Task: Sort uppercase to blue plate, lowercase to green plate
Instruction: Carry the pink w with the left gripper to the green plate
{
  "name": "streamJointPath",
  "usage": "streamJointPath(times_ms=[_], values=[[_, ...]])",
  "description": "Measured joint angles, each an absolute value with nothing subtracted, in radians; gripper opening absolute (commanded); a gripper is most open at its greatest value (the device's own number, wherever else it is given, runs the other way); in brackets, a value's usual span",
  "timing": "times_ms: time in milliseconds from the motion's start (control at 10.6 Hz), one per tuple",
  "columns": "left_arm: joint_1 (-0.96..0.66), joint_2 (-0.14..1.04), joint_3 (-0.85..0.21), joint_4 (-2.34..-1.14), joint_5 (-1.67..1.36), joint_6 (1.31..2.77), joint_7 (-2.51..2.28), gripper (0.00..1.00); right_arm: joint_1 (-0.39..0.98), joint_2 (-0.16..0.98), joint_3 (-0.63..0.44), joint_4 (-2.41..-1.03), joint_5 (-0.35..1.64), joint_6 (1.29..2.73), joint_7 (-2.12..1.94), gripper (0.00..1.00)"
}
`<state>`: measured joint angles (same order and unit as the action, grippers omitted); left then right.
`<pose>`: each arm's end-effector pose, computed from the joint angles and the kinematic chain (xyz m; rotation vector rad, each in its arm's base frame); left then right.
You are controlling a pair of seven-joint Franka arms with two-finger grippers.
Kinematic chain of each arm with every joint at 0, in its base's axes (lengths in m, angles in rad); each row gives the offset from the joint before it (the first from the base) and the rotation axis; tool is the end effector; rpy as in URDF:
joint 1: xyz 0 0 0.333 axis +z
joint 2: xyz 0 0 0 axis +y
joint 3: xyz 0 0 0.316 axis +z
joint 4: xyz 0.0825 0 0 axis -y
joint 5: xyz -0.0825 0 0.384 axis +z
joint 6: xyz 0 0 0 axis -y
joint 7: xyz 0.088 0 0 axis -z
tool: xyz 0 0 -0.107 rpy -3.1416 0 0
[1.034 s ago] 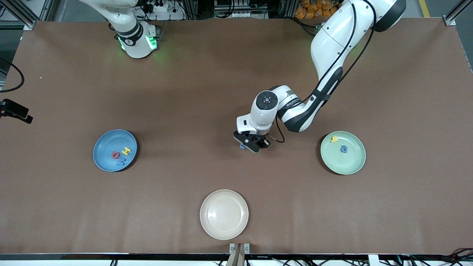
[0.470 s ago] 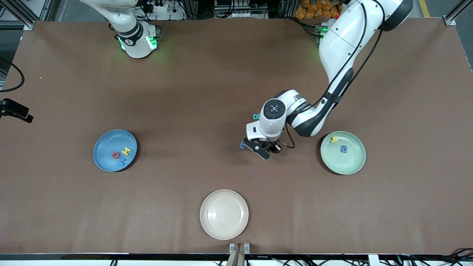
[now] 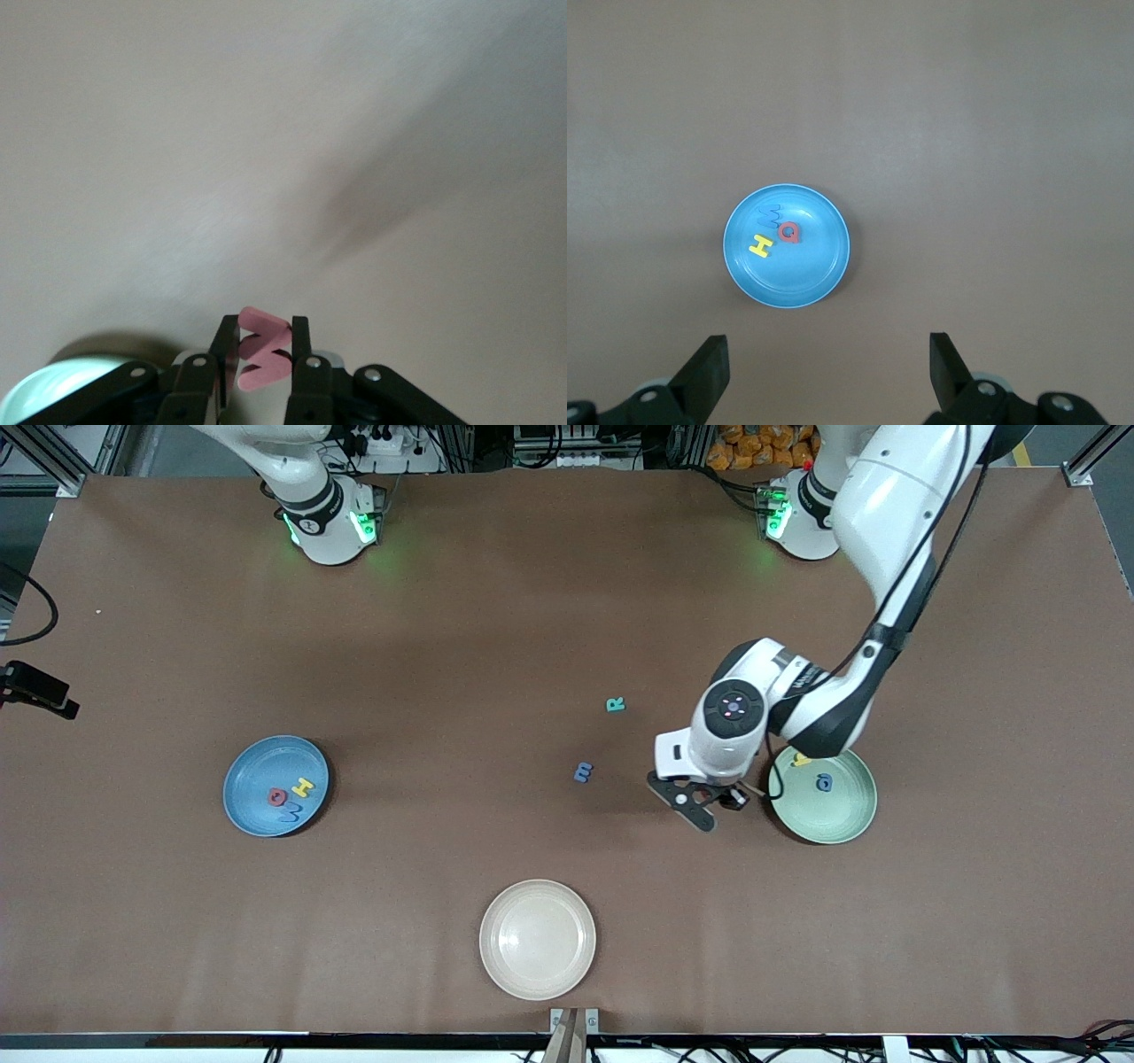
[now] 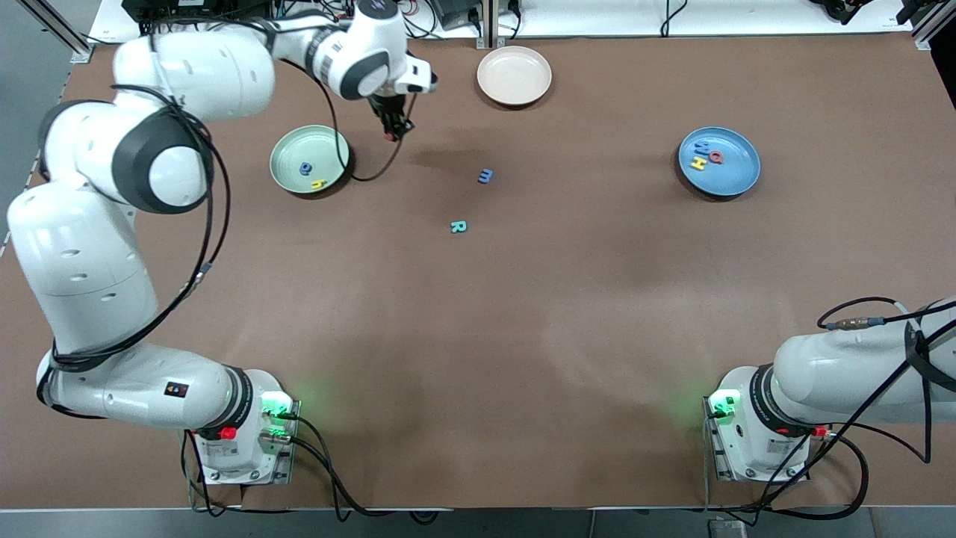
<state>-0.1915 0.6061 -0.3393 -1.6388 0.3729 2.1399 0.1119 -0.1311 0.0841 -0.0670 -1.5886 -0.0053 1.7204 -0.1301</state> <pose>0.6064 -0.3060 0.2737 -2.7761 1.1814 0.0516 0.5807 -0.1155 0.5814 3.1205 -0.1045 0.0710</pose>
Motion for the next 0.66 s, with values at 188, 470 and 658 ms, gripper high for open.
streamJointPath(times_ms=[188,470,658], values=[[-0.145,0.588,-0.339,-1.649,0.371,2.097,0.177,0.13,-0.131,0.084,-0.067,-1.589,-0.005,1.720,-0.130,1.00],[-0.033,0.584,-0.348,-1.708,0.371,2.091,0.257,0.13,-0.132,0.084,-0.066,-1.589,-0.005,1.719,-0.130,1.00],[0.020,0.583,-0.351,-1.738,0.371,2.091,0.279,0.14,-0.132,0.084,-0.066,-1.589,-0.005,1.719,-0.130,1.00]])
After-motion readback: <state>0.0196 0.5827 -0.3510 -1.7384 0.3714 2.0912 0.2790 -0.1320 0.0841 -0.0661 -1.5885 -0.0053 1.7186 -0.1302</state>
